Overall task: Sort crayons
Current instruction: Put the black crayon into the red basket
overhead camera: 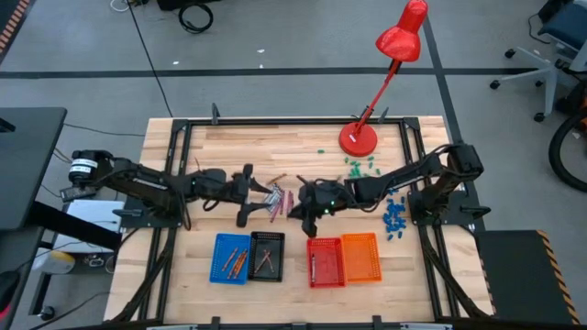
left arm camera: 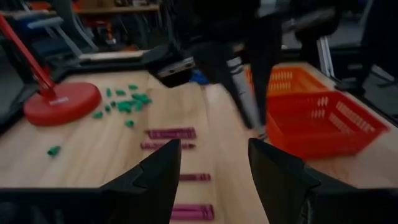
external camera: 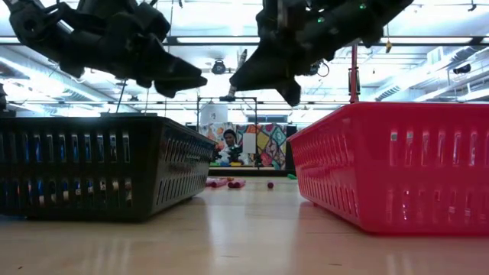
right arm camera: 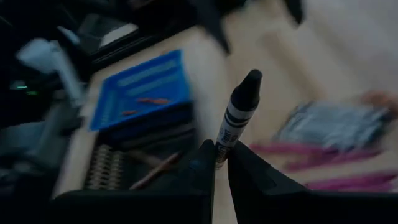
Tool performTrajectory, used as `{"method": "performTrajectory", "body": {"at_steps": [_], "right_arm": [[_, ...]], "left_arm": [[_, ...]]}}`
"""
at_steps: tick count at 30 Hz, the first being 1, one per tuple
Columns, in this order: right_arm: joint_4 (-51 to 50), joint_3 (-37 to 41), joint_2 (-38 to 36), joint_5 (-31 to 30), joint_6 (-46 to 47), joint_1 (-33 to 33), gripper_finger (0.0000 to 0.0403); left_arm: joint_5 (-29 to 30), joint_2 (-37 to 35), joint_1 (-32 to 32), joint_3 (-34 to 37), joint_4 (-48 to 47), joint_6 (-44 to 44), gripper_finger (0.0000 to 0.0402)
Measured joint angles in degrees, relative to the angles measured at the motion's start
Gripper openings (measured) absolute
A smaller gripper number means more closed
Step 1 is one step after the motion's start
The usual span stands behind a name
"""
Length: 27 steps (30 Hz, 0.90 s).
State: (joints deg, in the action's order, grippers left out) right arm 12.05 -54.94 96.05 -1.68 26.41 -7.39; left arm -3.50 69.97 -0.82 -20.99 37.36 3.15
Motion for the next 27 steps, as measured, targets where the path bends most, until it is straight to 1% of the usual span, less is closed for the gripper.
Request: {"method": "performTrajectory", "body": {"at_steps": [7,11,16,20,27], "right_arm": [[-4.61,0.04,0.29,1.38,11.7,-5.5,0.0039],[-7.36,0.04,0.29,1.37,18.91,-9.22,0.0039],[-11.28,0.04,0.31,-0.46,27.99,-13.22,0.0039],[-13.85,0.04,0.33,-1.26,34.34,-15.81,0.0039],[-18.84,0.07,0.35,-0.5,44.22,-18.99,0.0039]], "left_arm": [[0.24,0.0,0.48,0.0,-1.33,-1.47,0.0201],[1.74,0.0,0.48,0.0,-2.72,-2.1,0.0201],[3.86,0.0,0.48,0.0,-4.12,-3.0,0.0201],[3.86,0.02,0.37,0.0,-5.62,-4.1,0.0201],[3.86,0.02,0.37,-0.02,-8.01,-5.6,0.0201]]}}
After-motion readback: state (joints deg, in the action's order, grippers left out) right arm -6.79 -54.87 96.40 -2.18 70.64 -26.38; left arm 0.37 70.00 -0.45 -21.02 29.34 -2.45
